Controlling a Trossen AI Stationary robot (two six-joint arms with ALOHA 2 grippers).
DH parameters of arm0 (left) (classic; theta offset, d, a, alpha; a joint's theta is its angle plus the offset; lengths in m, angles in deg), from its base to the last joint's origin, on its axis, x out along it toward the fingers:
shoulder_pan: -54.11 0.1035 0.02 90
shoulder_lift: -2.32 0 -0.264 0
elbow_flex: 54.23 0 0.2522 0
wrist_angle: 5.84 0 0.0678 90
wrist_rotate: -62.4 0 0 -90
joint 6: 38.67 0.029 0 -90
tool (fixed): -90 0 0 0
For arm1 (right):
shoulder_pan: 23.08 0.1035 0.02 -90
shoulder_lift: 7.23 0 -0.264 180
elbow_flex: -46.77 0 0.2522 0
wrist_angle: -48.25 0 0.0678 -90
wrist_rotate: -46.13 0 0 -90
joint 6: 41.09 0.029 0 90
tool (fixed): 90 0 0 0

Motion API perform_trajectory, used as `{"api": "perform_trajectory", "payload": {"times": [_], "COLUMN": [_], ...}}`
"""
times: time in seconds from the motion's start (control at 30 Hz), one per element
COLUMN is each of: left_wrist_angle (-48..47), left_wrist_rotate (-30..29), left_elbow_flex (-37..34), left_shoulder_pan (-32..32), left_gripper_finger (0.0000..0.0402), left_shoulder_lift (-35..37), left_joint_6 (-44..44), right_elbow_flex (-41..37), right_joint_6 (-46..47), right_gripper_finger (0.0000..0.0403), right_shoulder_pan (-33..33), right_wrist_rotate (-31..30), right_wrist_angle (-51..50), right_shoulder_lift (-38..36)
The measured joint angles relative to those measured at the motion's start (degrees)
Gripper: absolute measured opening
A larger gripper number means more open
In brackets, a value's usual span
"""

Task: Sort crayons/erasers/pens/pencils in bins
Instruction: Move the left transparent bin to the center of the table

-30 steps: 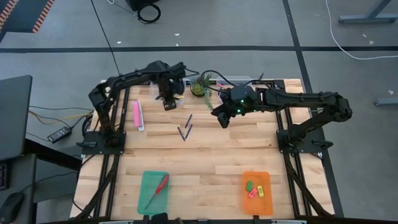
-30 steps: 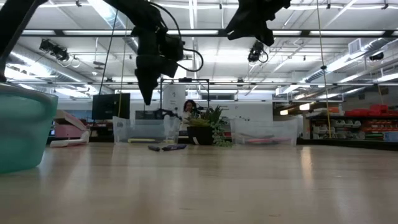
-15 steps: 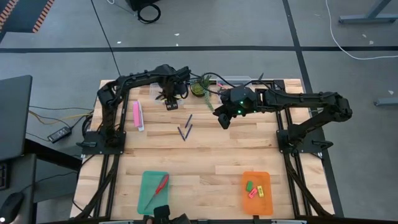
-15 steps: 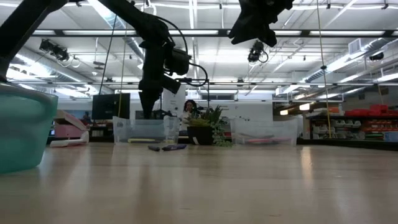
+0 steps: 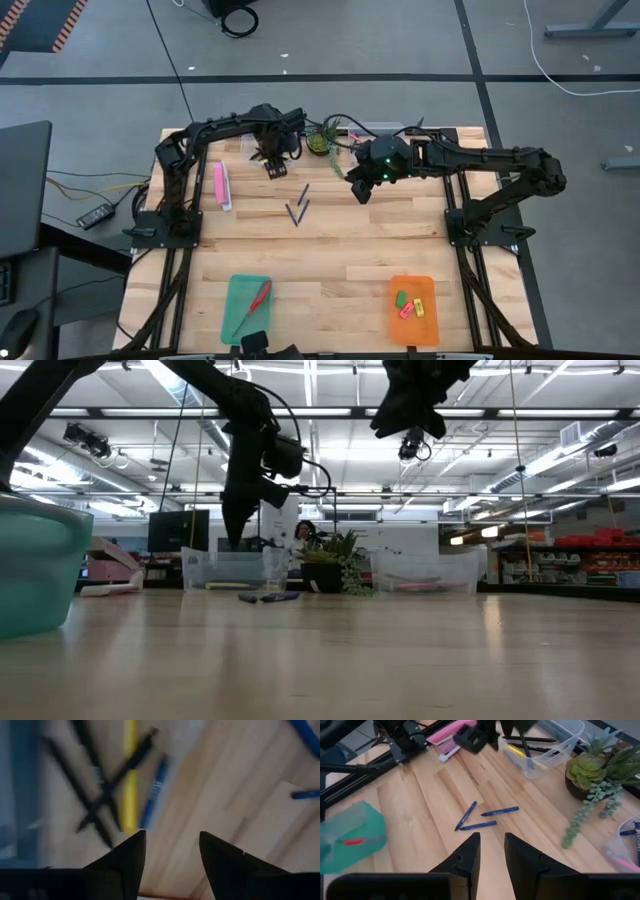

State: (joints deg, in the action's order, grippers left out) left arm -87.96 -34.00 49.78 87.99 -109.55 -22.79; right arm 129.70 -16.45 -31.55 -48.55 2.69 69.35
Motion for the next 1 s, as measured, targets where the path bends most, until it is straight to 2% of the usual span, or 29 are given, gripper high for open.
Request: {"api": "perform_trajectory", "payload": {"times": [0.27, 0.5, 0.77, 1.0], "left_wrist_angle": [6.27, 4.53, -2.72, 2.88], "left_wrist_rotate": [-3.88, -3.88, -1.10, -4.19], "left_elbow_flex": [4.33, 3.33, 3.33, 3.33], "left_shoulder_pan": [6.42, 11.92, 15.82, 17.47], "left_gripper_finger": [0.0147, 0.0122, 0.0134, 0.0150], "left_shoulder_lift": [2.12, 2.12, 2.10, 2.10], "left_joint_6": [0.12, -0.59, -1.60, 2.85], "right_elbow_flex": [0.00, 0.00, 0.00, 0.00], "right_joint_6": [-0.46, 0.96, 0.24, 0.04], "right_gripper_finger": [0.0095, 0.0095, 0.0095, 0.0095], "right_shoulder_pan": [-0.63, -1.87, -2.11, -2.49], "right_wrist_rotate": [-0.01, -1.34, -1.32, -1.32], "right_wrist_angle": [-0.23, -0.23, -0.22, -0.23], "right_shoulder_lift": [0.00, 0.00, 0.00, 0.00]}}
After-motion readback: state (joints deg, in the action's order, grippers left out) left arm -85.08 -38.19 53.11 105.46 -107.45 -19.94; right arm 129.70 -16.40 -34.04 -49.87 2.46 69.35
